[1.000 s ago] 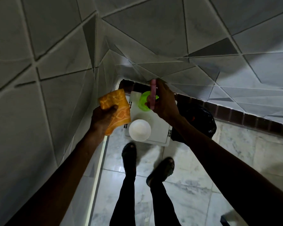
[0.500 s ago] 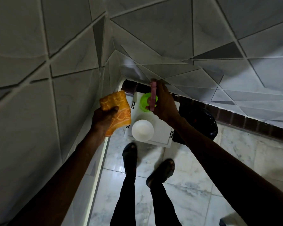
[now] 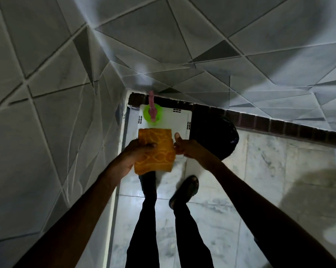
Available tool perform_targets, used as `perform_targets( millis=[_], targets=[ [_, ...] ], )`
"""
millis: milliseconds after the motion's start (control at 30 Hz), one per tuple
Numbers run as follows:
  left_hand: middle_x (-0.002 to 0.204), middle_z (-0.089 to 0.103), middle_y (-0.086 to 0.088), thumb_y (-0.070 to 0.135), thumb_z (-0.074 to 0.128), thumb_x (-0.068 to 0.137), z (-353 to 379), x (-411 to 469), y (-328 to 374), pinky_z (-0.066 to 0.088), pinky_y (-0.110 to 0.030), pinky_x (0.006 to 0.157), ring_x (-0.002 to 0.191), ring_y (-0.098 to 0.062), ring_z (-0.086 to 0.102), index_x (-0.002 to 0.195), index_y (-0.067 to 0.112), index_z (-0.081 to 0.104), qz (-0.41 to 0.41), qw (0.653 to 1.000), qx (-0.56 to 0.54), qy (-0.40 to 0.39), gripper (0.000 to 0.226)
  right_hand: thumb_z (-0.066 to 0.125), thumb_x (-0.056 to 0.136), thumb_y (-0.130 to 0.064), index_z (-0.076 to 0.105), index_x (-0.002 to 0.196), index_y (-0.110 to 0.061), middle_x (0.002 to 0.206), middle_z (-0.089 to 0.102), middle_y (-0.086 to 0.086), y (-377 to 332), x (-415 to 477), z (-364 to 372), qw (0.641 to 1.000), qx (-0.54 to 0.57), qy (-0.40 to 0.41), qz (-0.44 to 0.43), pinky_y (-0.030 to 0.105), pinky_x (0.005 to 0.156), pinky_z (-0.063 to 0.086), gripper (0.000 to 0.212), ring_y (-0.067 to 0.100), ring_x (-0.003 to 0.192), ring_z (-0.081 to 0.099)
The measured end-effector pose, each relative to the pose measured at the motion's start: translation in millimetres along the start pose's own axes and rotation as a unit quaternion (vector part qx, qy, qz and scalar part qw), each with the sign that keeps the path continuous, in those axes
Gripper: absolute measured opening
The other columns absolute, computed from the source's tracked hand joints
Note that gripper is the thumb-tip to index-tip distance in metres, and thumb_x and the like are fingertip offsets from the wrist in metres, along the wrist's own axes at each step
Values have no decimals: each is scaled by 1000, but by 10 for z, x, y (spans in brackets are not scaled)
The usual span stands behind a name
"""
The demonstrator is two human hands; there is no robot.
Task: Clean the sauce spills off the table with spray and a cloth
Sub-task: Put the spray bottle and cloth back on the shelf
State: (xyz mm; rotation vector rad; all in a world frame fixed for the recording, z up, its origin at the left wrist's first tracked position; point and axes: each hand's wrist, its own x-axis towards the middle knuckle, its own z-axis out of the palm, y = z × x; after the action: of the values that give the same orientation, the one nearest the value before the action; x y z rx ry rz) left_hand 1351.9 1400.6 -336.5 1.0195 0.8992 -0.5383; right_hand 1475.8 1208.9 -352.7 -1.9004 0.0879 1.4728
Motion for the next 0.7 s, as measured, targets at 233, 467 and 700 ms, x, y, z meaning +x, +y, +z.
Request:
perform_targets(
  millis=[233, 467, 700],
  targets=[
    [128, 64, -13, 31, 78, 67, 676, 793, 64, 49, -47, 100, 114, -32, 62, 135, 13, 51, 12, 999, 19, 23, 75, 79, 74, -61, 64, 127, -20, 120, 73, 4, 587, 127, -360, 985, 152, 24, -82, 46, 100, 55, 69, 24, 111, 71],
    [115, 59, -10, 25, 61, 91, 901, 1544, -130, 51, -44, 85, 95, -29, 59, 136, 19, 31, 98, 961, 240, 99, 55, 59, 101, -16, 41, 146, -20, 136, 58, 6, 822, 684, -656, 978, 165, 53, -113, 44, 90, 59, 48, 29, 119, 62],
    [120, 60, -18, 6, 55, 93, 835, 2120, -436, 47, -35, 77, 102, -35, 62, 136, 10, 28, 177, 921, 314, 145, 51, 69, 83, -32, 46, 140, -17, 131, 59, 10, 1040, 1392, -650, 983, 105, 113, -98, 54, 93, 58, 64, 31, 118, 63]
  ],
)
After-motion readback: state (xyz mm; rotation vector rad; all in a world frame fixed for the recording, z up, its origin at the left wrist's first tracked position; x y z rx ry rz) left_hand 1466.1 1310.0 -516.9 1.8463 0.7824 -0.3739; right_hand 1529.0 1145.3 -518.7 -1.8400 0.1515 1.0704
